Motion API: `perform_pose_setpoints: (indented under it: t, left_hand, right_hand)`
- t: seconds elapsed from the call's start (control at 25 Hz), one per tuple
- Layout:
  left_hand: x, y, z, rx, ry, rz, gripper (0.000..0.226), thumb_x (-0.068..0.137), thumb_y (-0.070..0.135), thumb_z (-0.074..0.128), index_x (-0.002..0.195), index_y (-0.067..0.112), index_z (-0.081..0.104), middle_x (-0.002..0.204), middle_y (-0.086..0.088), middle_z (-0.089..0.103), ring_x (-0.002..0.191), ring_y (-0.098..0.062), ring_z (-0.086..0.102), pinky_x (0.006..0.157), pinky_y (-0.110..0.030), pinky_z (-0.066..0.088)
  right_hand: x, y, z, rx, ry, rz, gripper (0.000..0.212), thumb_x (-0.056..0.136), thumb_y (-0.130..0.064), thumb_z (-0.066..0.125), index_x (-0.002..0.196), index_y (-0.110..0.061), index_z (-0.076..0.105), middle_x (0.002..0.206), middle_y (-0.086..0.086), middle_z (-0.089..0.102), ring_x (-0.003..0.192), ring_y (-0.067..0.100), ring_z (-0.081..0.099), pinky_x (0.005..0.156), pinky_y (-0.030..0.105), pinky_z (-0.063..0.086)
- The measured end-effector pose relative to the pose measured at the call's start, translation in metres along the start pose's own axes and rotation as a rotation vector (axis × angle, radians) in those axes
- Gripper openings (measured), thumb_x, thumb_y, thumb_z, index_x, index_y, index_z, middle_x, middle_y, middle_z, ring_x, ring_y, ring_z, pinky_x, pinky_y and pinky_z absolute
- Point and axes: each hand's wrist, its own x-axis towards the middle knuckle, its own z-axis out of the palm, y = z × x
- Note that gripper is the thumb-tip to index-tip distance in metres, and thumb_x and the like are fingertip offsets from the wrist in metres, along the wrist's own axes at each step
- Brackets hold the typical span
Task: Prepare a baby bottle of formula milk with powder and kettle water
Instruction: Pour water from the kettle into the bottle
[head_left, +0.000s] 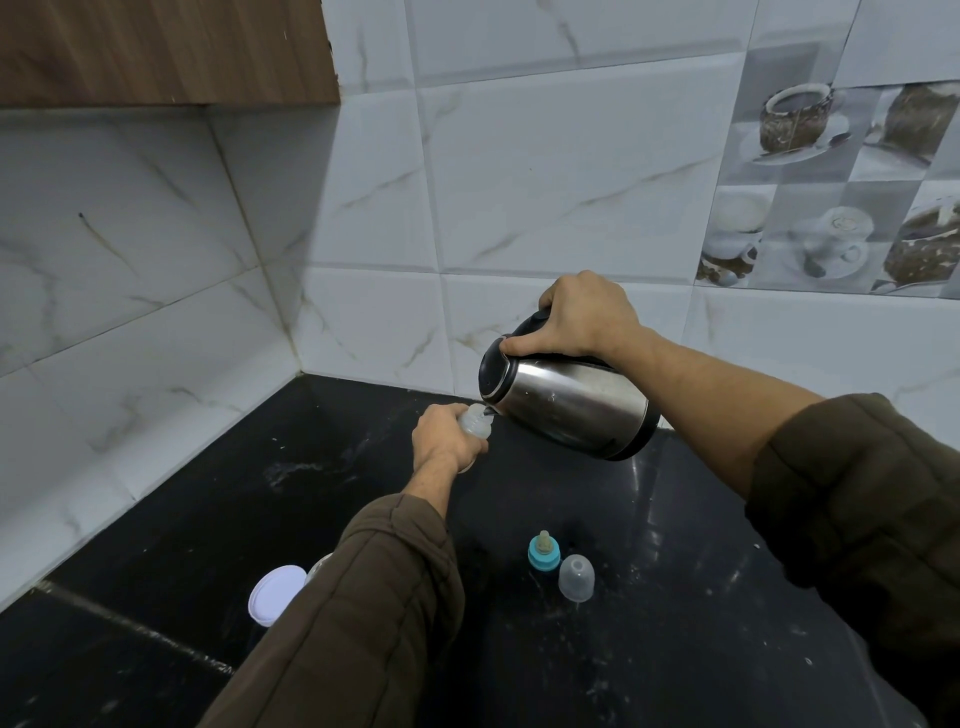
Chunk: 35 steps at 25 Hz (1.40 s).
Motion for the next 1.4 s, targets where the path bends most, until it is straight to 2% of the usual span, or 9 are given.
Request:
perform_pose_setpoints:
  t: [0.6,1.0,1.4]
  left_hand:
    - [-0.001,0.0017,-0.0014,-0.018,0.01,-0.01,0.059,0.074,0.017,0.09,0.128,0.025,0.07,0.121,-0.003,0.071,0.117,-0.025,0.062,0.099,-0.041,0.05]
    - [-0.0033,0.0008,-0.0027,-0.017,0.014,-0.012,0.059,0.073,0.017,0.09,0.128,0.025,0.07,0.121,-0.003,0.071,0.117,-0.024,0.062,0.102,-0.042,0.051]
    - [-0.0026,0.001,-0.004,-0.017,0.018,-0.009,0.056,0.073,0.017,0.09,0.126,0.026,0.071,0.118,-0.002,0.072,0.115,-0.023,0.063,0.1,-0.04,0.051]
  right_hand:
    - [0.0002,-0.0015,-0.0032,-0.012,0.01,0.003,0.074,0.056,-0.087,0.072,0.059,-0.014,0.057,0.055,0.0,0.057,0.062,0.021,0.06,0.053,0.029,0.039]
    - [-0.0012,-0.0046,-0.0048,0.002,0.004,-0.002,0.074,0.056,-0.086,0.072,0.053,-0.016,0.047,0.053,0.0,0.053,0.061,0.022,0.058,0.052,0.029,0.035]
    - [-0.0011,-0.006,-0.0052,-0.005,0.007,-0.002,0.072,0.056,-0.086,0.072,0.056,-0.016,0.054,0.056,0.001,0.059,0.063,0.02,0.06,0.052,0.029,0.038]
